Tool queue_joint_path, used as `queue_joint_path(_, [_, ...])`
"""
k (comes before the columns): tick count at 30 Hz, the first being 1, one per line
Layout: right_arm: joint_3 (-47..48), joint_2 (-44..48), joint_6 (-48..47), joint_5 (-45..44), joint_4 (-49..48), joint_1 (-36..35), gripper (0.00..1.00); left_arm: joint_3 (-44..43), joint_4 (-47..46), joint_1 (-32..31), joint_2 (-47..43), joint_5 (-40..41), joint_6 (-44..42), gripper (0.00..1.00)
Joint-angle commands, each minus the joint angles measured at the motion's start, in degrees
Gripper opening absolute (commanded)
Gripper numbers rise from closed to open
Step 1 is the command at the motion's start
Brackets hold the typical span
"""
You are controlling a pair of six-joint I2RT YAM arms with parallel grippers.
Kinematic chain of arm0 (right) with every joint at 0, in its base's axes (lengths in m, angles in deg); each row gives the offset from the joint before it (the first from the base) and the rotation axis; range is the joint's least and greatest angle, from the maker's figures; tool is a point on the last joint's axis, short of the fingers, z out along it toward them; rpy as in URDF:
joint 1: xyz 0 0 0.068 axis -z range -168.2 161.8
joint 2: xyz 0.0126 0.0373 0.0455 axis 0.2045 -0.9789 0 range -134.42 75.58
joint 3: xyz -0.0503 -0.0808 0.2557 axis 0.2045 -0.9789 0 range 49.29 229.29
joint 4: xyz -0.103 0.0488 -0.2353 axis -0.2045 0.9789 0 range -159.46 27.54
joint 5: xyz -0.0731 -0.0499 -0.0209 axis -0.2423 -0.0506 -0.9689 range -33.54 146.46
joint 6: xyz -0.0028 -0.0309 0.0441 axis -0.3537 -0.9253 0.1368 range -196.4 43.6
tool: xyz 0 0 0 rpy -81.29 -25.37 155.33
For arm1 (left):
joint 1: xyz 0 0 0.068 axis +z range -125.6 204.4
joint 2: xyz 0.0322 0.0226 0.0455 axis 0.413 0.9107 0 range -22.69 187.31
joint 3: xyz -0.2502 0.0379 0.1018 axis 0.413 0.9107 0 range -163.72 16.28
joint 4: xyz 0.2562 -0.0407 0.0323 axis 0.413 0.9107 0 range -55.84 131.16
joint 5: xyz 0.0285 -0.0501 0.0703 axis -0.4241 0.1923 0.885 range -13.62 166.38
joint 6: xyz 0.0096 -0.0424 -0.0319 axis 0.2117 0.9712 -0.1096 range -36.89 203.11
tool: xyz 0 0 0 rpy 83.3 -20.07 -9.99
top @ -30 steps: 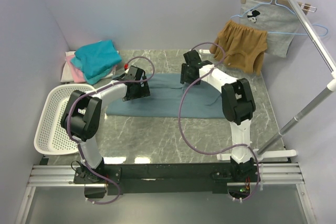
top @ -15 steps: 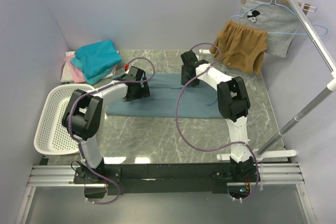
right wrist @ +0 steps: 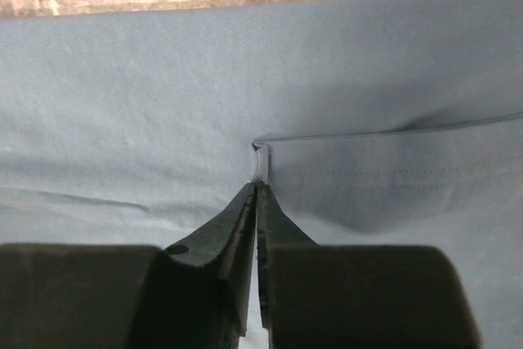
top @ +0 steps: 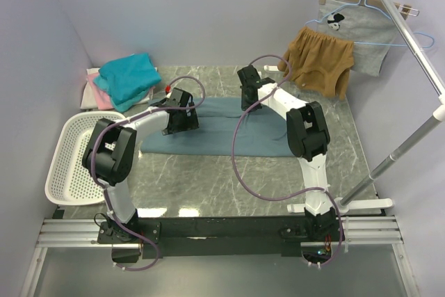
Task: Fold and stack the t-shirts
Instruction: Fold the other side of the tshirt into a rectangle
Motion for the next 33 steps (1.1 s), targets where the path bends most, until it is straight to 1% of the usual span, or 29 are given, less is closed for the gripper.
queue_joint_path(1, [1.3,1.6,-0.8,0.8,-1.1,-0.9,0.08,-2.0,-0.7,-0.3,0.9,0.7,-0.9,0.99])
queue_joint_path(2, [1.3,1.6,-0.8,0.9,-1.2,-0.9,0.04,-2.0,-0.7,-0.3,1.0,0.6,-0.9,0.99])
queue_joint_path(5, [1.1,1.8,-0.8,1.6,-1.4,-1.3,0.0,-1.8,-0.6,-0.3,0.9,0.8,-0.9,0.99])
queue_joint_path(13, [-0.8,3.9,-0.5,2.2,-3.2,-2.2,0.0,-1.9,-0.5,-0.3,1.0,0.8,-0.9,0.99])
queue_joint_path(14, [-0.5,3.7,-0.4,1.4,-2.8,-2.2,0.06,-1.9,-0.4,-0.2,1.0,0.9,-0.9,0.99])
queue_joint_path(15, [-0.5,3.5,-0.2,0.8,-2.3,-2.2,0.14,-2.0,-0.5,-0.3,1.0,0.8,-0.9,0.99])
queue_joint_path(16, [-0.9,3.5,-0.4,0.5,-2.5,-2.2,0.2,-1.9,-0.6,-0.3,1.0,0.7,-0.9,0.99])
queue_joint_path(17, [-1.0,3.4,-0.2,-0.9,-2.6,-2.3,0.31,-1.9,-0.6,-0.3,1.1,0.6,-0.9,0.99])
queue_joint_path(20, [-1.4,3.2,0.2,-3.2,-2.3,-2.3,0.41,-2.0,-0.6,-0.3,1.2,0.6,-0.9,0.99])
queue_joint_path(22, [-1.6,3.1,0.2,-4.2,-2.1,-2.3,0.44,-2.0,-0.6,-0.3,1.4,0.5,-0.9,0.99])
queue_joint_path(27, [-1.4,1.8,0.1,-5.3,-1.9,-2.3,0.45,-2.1,-0.6,-0.3,1.7,0.4,-1.0,0.99])
queue_joint_path(30, [-1.4,1.3,0.2,-4.9,-1.7,-2.3,0.43,-2.2,-0.4,-0.3,1.7,0.5,-1.0,0.99])
queue_joint_path(33, [-1.0,0.9,0.4,-4.6,-1.6,-2.3,0.37,-2.2,-0.3,-0.2,1.6,0.3,-1.1,0.99])
